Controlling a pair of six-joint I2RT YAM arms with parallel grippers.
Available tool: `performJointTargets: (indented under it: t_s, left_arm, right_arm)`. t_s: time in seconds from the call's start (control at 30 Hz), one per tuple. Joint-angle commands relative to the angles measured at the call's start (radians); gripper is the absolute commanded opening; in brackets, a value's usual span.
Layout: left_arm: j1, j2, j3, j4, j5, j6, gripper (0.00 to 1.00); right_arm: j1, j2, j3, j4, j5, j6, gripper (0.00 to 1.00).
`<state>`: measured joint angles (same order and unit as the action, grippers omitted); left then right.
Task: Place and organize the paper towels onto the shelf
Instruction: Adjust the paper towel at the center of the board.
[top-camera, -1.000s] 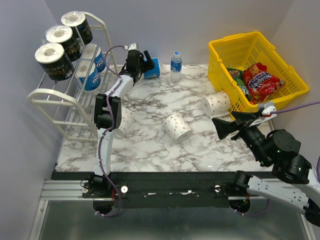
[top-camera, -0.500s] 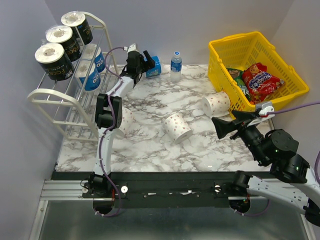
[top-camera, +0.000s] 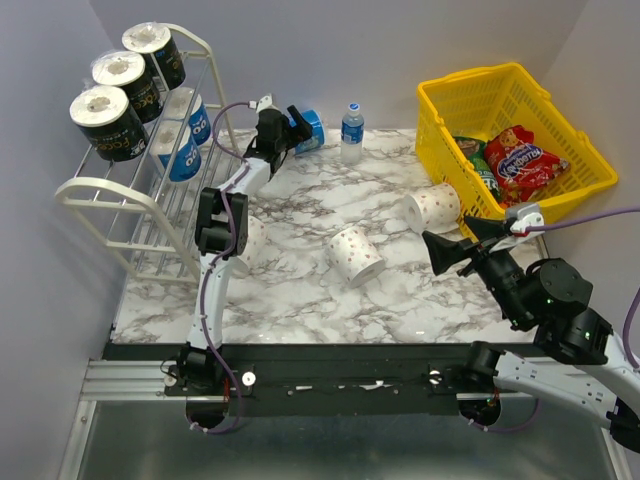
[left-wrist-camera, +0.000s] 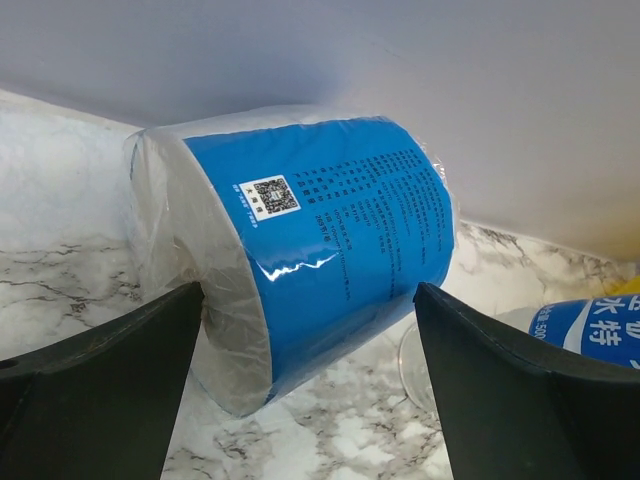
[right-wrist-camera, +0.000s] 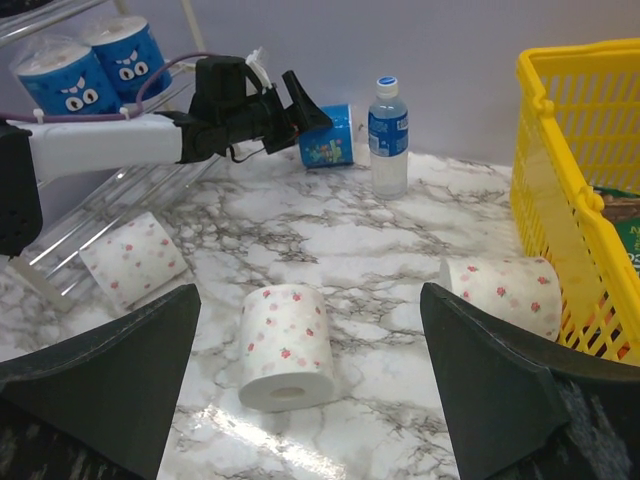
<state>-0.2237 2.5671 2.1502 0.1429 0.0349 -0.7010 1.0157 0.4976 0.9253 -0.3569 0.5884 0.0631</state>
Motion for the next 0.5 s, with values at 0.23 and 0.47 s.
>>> performJointTargets:
  t_s: [0.23, 0.47]
  left_arm:
    - [0.0, 0.119, 0.112, 0.08, 0.022, -0.06, 0.79]
    - [-0.003, 0.036, 0.007, 0.158, 0.026, -0.029, 0.55]
  right_arm:
    - [0.006, 0.002, -0.045, 0.07, 0.05, -0.089, 1.0]
    - [0.006, 0.007, -0.059, 0.095, 0.05, -0.114, 1.0]
